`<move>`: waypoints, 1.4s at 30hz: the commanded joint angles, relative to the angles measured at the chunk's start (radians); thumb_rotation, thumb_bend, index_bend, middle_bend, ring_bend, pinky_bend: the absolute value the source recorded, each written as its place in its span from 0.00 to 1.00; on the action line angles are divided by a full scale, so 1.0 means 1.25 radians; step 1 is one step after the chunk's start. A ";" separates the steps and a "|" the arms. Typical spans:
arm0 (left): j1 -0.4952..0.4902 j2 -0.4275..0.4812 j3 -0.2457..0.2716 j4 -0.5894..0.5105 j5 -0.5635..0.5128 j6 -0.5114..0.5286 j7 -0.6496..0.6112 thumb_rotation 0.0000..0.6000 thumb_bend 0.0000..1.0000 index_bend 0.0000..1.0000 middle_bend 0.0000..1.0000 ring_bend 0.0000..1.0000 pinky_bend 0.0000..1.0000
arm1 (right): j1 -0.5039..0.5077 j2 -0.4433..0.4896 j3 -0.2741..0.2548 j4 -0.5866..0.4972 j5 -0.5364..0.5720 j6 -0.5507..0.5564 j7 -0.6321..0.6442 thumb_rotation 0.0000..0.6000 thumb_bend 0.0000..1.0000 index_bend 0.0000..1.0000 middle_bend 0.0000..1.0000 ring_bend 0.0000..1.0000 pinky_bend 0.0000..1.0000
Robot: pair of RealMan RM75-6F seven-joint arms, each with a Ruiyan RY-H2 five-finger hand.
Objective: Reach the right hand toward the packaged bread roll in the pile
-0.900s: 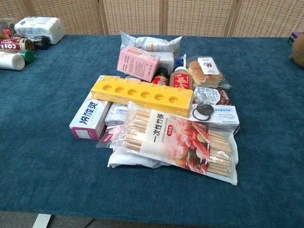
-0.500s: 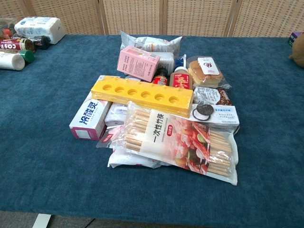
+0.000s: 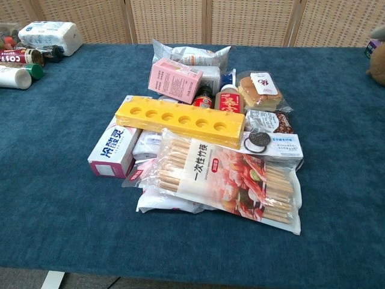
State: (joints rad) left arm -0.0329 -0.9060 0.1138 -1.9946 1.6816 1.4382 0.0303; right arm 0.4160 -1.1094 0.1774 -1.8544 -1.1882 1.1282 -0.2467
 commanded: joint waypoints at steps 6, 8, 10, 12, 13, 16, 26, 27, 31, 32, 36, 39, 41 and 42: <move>0.003 0.003 0.000 -0.004 -0.013 0.000 0.005 1.00 0.14 0.16 0.00 0.00 0.00 | 0.203 -0.129 0.088 0.170 0.135 -0.207 0.002 0.98 0.16 0.00 0.00 0.00 0.00; 0.004 0.003 -0.001 -0.005 -0.016 0.001 0.007 1.00 0.14 0.16 0.00 0.00 0.00 | 0.235 -0.157 0.096 0.215 0.161 -0.236 -0.001 0.98 0.16 0.00 0.00 0.00 0.00; 0.005 0.004 -0.002 -0.006 -0.021 0.001 0.010 1.00 0.14 0.16 0.00 0.00 0.00 | 0.268 -0.189 0.099 0.264 0.184 -0.262 -0.009 0.98 0.16 0.00 0.00 0.00 0.00; 0.005 0.004 -0.003 -0.006 -0.027 0.001 0.011 1.00 0.14 0.16 0.00 0.00 0.00 | 0.299 -0.217 0.096 0.311 0.205 -0.291 -0.018 0.98 0.16 0.00 0.00 0.00 0.00; 0.006 0.004 -0.003 -0.006 -0.029 0.001 0.011 1.00 0.14 0.16 0.00 0.00 0.00 | 0.311 -0.229 0.094 0.330 0.215 -0.304 -0.022 0.98 0.16 0.00 0.00 0.00 0.00; 0.007 0.006 -0.005 -0.006 -0.033 0.002 0.011 1.00 0.14 0.16 0.00 0.00 0.00 | 0.350 -0.268 0.082 0.397 0.243 -0.342 -0.039 0.97 0.16 0.00 0.00 0.00 0.00; 0.016 0.015 -0.001 0.000 -0.043 0.010 0.000 1.00 0.13 0.16 0.00 0.00 0.00 | 0.454 -0.372 0.047 0.612 0.334 -0.452 -0.079 0.94 0.16 0.00 0.00 0.00 0.00; 0.018 0.016 -0.001 0.000 -0.044 0.013 -0.002 1.00 0.14 0.16 0.00 0.00 0.00 | 0.463 -0.384 0.045 0.637 0.341 -0.451 -0.084 0.94 0.16 0.00 0.00 0.00 0.01; 0.024 0.016 0.000 0.004 -0.045 0.021 -0.010 1.00 0.14 0.16 0.00 0.00 0.00 | 0.476 -0.423 0.048 0.701 0.376 -0.444 -0.082 1.00 0.12 0.20 0.37 0.36 0.47; 0.024 0.016 0.000 0.005 -0.045 0.020 -0.011 1.00 0.14 0.16 0.00 0.00 0.00 | 0.477 -0.429 0.050 0.711 0.384 -0.443 -0.080 1.00 0.11 0.31 0.50 0.48 0.56; 0.025 0.016 0.001 0.011 -0.045 0.019 -0.021 1.00 0.14 0.16 0.00 0.00 0.00 | 0.458 -0.434 0.064 0.711 0.379 -0.406 -0.044 1.00 0.06 0.70 0.97 0.98 0.88; 0.023 0.013 -0.002 0.016 -0.050 0.016 -0.027 1.00 0.14 0.16 0.00 0.00 0.00 | 0.430 -0.415 0.071 0.673 0.343 -0.352 -0.012 1.00 0.06 0.75 1.00 1.00 0.92; 0.021 0.008 -0.004 0.018 -0.050 0.015 -0.031 1.00 0.14 0.15 0.00 0.00 0.00 | 0.408 -0.395 0.079 0.636 0.321 -0.314 0.013 1.00 0.07 0.74 1.00 1.00 0.92; 0.020 0.006 -0.005 0.020 -0.049 0.013 -0.033 1.00 0.14 0.14 0.00 0.00 0.00 | 0.392 -0.379 0.086 0.608 0.306 -0.287 0.032 1.00 0.07 0.74 1.00 1.00 0.92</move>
State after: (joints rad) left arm -0.0070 -0.8975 0.1083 -1.9709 1.6200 1.4555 -0.0094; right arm 0.9491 -1.6220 0.2663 -1.0294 -0.7622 0.7042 -0.2557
